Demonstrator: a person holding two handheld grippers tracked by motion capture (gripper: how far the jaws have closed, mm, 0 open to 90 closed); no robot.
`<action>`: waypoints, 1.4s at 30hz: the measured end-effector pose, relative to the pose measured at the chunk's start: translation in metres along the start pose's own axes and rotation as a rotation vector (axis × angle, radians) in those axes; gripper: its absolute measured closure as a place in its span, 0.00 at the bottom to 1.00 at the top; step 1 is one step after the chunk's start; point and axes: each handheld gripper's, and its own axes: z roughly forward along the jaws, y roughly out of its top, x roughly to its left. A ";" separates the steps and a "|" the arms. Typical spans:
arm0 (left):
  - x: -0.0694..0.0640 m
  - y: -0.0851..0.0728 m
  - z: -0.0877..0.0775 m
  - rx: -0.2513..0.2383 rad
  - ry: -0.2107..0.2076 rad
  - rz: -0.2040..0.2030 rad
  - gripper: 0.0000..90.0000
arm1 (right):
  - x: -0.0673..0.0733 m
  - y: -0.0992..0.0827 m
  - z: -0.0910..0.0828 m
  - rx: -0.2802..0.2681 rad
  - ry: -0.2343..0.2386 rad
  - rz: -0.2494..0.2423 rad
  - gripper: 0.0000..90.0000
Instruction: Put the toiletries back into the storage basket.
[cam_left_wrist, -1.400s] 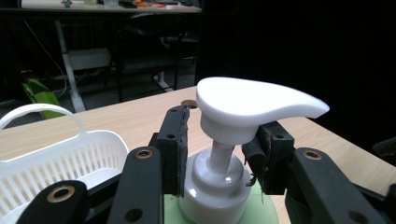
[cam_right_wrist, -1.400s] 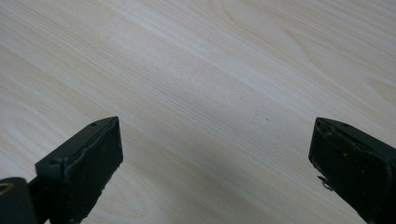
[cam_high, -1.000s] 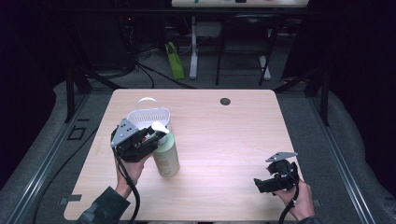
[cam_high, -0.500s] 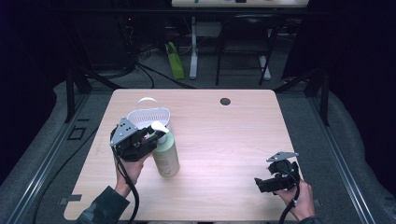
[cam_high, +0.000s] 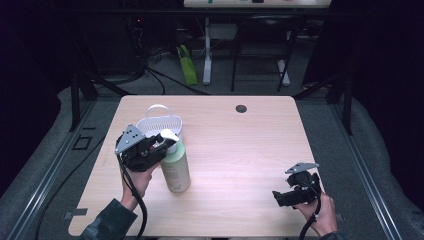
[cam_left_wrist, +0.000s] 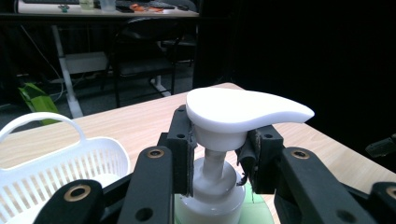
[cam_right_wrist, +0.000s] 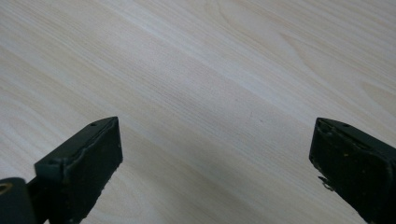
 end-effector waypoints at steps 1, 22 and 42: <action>0.000 0.001 0.000 -0.001 0.002 0.001 0.75 | 0.000 0.000 0.000 0.003 -0.001 0.000 0.00; 0.004 0.021 -0.015 0.009 0.006 0.031 0.75 | -0.005 -0.002 0.006 0.035 0.010 0.001 0.00; 0.008 0.040 -0.024 0.028 0.012 0.044 0.75 | -0.001 -0.001 0.008 0.059 0.014 -0.038 0.00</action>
